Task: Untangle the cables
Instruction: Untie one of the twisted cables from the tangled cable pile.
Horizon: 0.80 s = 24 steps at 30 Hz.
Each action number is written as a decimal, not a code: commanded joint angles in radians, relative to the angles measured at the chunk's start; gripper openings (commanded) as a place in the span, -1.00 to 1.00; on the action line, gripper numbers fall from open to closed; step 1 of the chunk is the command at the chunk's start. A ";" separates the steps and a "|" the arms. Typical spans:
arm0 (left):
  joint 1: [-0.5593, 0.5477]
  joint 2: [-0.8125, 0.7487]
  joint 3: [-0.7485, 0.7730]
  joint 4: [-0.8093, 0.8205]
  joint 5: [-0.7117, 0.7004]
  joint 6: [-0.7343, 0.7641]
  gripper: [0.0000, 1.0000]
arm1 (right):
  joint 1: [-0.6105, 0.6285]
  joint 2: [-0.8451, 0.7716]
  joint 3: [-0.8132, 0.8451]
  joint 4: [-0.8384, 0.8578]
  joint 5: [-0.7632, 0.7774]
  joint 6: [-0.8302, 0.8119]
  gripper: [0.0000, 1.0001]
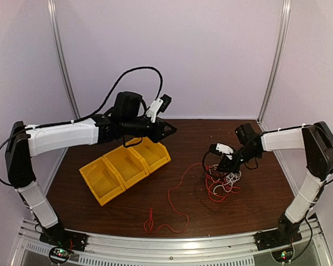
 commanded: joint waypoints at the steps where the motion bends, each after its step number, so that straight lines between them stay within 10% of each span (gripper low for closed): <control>1: 0.018 0.057 -0.026 0.024 -0.014 0.007 -0.48 | -0.016 -0.051 -0.005 -0.001 -0.030 -0.018 -0.77; 4: 0.018 0.151 0.004 0.048 0.060 0.016 -0.04 | -0.016 -0.067 -0.012 -0.010 -0.052 -0.038 -0.75; 11: 0.018 0.363 0.134 0.062 0.147 0.056 0.19 | -0.015 -0.067 -0.012 -0.036 -0.074 -0.060 -0.74; 24: -0.002 0.518 0.186 0.128 0.353 0.018 -0.23 | -0.015 -0.050 -0.010 -0.044 -0.072 -0.068 -0.72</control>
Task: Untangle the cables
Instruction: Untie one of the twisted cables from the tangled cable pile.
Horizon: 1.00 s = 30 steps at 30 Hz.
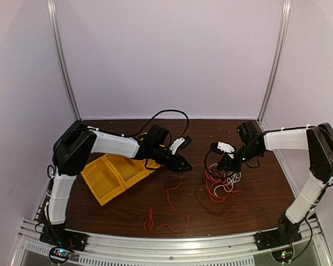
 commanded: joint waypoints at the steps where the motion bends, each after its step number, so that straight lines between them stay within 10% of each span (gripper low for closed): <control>1: -0.012 0.012 0.027 0.072 0.069 -0.014 -0.29 | -0.006 -0.003 -0.007 -0.018 -0.023 -0.013 -0.72; 12: -0.012 0.023 0.041 0.059 0.077 -0.022 -0.98 | -0.006 0.005 -0.005 -0.021 -0.023 -0.014 -0.72; 30: 0.008 -0.557 -0.111 -0.057 -0.271 -0.021 -1.00 | -0.026 0.067 0.006 -0.025 0.024 -0.009 -0.73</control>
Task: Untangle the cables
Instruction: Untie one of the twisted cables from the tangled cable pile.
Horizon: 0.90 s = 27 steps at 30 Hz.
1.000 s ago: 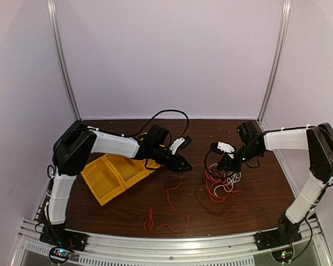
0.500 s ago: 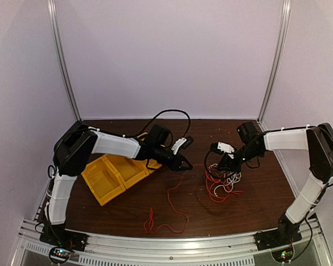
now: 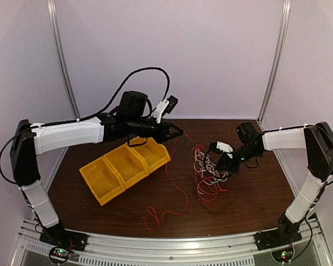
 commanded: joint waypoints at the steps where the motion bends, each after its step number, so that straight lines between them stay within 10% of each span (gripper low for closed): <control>1: 0.019 -0.135 -0.021 -0.009 -0.104 0.010 -1.00 | -0.026 0.042 0.002 -0.042 0.054 -0.005 -0.73; 14: 0.015 -0.252 -0.036 -0.048 -0.128 -0.013 -1.00 | -0.047 -0.072 0.039 -0.107 -0.024 0.002 -0.69; 27: -0.060 -0.134 -0.084 0.021 -0.111 -0.067 -1.00 | 0.110 -0.354 0.111 -0.032 -0.119 0.149 0.43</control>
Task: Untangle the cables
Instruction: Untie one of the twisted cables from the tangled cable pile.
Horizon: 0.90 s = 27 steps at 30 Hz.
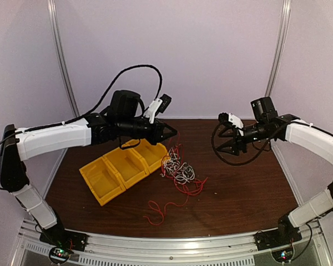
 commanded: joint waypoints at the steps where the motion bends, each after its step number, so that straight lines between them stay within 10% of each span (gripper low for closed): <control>1: -0.036 0.043 -0.010 0.101 -0.003 -0.046 -1.00 | 0.111 -0.048 -0.035 0.139 0.032 0.111 0.50; 20: -0.098 -0.002 0.021 0.196 -0.078 -0.218 -1.00 | 0.296 0.125 -0.038 0.440 0.095 0.358 0.86; 23: -0.099 -0.022 0.022 0.202 -0.073 -0.229 -1.00 | 0.296 0.153 -0.028 0.479 0.149 0.395 0.70; 27: -0.100 -0.056 0.015 0.203 -0.094 -0.234 -1.00 | 0.294 0.187 -0.019 0.455 0.163 0.374 -0.07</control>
